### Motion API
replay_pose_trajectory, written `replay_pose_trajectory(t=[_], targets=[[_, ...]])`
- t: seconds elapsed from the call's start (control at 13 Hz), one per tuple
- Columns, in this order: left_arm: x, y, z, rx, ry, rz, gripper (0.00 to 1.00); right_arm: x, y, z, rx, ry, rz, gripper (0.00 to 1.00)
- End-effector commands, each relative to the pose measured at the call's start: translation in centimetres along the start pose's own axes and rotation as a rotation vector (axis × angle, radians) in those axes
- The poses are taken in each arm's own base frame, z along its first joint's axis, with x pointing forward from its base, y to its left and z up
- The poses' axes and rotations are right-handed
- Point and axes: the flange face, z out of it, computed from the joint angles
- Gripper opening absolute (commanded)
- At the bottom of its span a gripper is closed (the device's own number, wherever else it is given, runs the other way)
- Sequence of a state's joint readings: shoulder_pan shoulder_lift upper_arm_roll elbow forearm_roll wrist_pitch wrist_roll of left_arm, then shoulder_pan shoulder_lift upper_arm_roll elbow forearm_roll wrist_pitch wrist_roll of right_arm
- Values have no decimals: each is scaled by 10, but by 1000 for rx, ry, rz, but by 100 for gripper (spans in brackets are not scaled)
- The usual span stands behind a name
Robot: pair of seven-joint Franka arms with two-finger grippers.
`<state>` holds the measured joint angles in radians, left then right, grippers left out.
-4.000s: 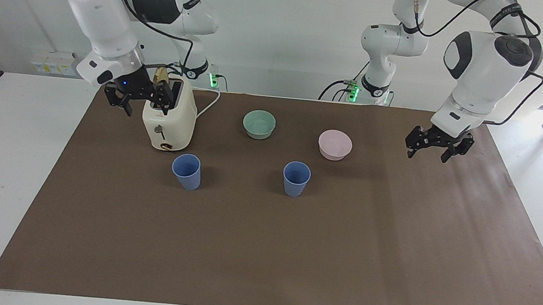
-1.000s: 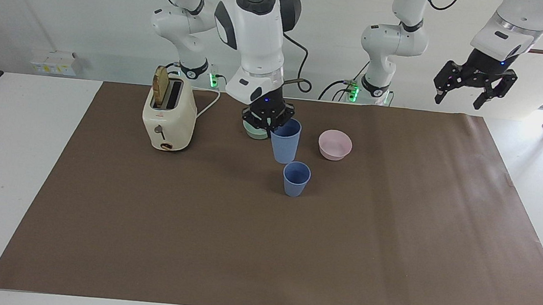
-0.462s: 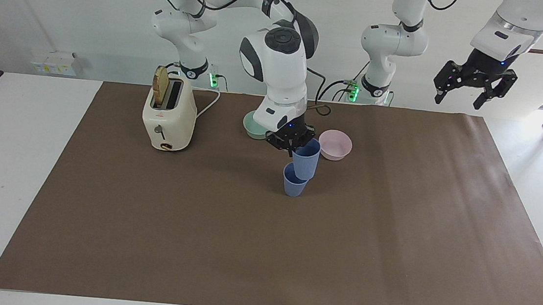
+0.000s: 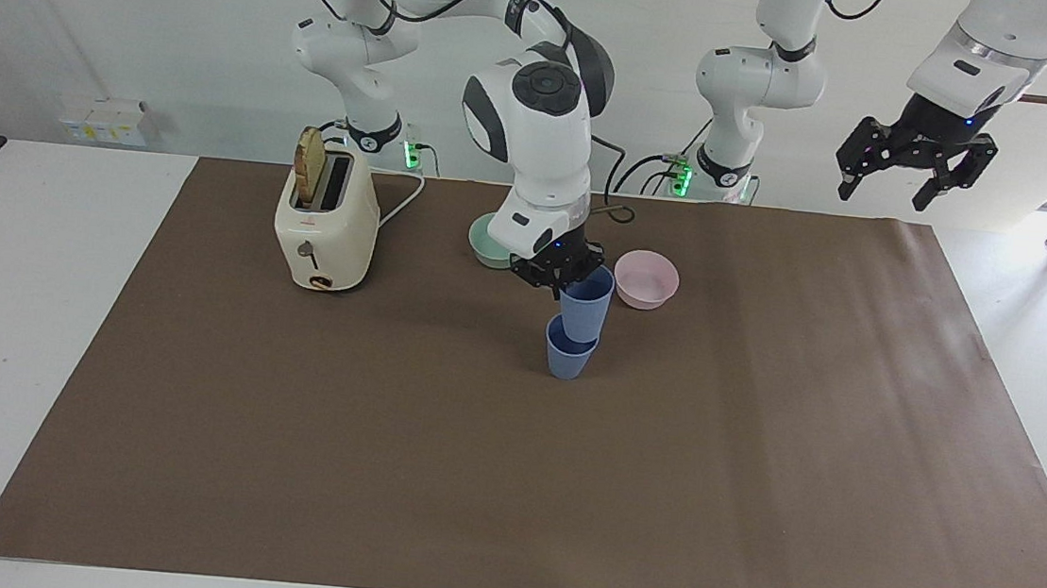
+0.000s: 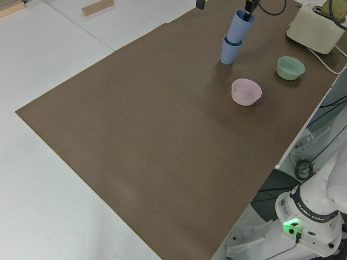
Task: Stack blue cups with both arms
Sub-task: 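Carry the held cup over the centre blue cup and lower it inside, then open the right gripper and lift it away from the stacked cups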
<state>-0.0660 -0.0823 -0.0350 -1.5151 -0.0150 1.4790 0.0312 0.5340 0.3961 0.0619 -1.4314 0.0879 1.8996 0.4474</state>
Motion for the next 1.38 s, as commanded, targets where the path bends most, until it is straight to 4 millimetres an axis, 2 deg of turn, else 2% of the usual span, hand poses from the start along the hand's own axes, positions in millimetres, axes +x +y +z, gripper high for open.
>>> replay_pose_trajectory(t=[0.0,0.46,0.85,1.0,1.15,1.23,1.31], targets=[[-7,-2,-3,-8,-3,-7,100,-9,5,7,-3,-31,24,0],[-7,-2,-3,-8,-3,-7,100,-3,14,16,-12,-21,24,0],[-7,-2,-3,-8,-3,-7,100,6,12,51,-9,-11,26,0],[-7,-2,-3,-8,-3,-7,100,2,15,60,-18,-30,28,0],[-7,-2,-3,-8,-3,-7,100,1,15,62,-21,-34,29,3],[-7,-2,-3,-8,-3,-7,100,1,15,62,-20,-36,36,57],[-7,-2,-3,-8,-3,-7,100,3,18,63,-22,-36,37,100]])
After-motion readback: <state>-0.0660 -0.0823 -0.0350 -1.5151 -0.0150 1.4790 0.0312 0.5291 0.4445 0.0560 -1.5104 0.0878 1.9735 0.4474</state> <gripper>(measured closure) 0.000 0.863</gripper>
